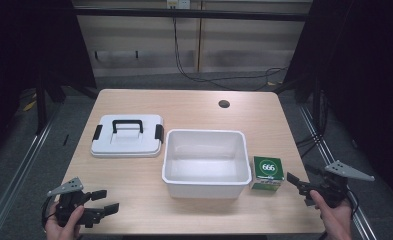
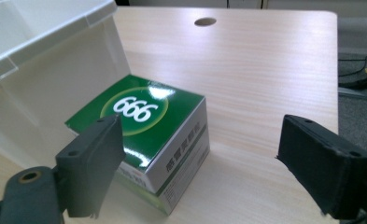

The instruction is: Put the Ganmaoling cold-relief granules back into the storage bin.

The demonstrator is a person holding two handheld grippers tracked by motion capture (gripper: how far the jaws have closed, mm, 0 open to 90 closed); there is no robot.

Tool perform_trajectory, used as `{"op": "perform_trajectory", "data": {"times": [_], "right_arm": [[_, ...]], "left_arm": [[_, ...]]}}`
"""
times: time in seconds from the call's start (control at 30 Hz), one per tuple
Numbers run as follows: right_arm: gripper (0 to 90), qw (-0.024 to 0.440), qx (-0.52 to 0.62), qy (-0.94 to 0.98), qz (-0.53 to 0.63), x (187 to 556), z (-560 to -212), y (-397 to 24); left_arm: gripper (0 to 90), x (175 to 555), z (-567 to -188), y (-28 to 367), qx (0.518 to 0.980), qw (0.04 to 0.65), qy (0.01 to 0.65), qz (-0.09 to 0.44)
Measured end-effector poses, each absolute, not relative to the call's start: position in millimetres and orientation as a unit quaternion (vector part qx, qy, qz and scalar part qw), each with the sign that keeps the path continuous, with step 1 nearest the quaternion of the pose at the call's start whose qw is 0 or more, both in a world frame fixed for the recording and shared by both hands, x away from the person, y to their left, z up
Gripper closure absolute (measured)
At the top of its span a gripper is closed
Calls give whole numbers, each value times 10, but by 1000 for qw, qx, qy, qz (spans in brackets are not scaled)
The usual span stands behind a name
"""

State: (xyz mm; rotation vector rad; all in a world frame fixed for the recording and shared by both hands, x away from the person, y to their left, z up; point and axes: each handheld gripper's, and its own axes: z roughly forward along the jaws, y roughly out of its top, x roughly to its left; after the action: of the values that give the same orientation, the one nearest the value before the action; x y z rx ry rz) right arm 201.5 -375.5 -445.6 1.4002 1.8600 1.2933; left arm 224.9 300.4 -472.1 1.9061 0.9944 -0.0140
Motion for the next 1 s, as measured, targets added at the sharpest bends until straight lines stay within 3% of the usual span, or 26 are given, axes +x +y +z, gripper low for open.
{"op": "perform_trajectory", "data": {"times": [0.27, 0.5, 0.6, 1.0], "right_arm": [[132, 199, 480, 678, 520, 1980, -4461, -3803], [133, 198, 475, 685, 515, 1999, -4445, -3752], [134, 218, 477, 698, 488, 2004, -4441, -3692], [135, 183, 425, 733, 498, 2163, -4210, -3596]], "left_arm": [[168, 2246, -4718, 3010, 778, 480, 406, -8], [168, 2242, -4715, 3014, 778, 479, 407, -8], [168, 2245, -4715, 3024, 779, 477, 407, -5], [168, 2242, -4725, 2991, 781, 474, 406, -8]]}}
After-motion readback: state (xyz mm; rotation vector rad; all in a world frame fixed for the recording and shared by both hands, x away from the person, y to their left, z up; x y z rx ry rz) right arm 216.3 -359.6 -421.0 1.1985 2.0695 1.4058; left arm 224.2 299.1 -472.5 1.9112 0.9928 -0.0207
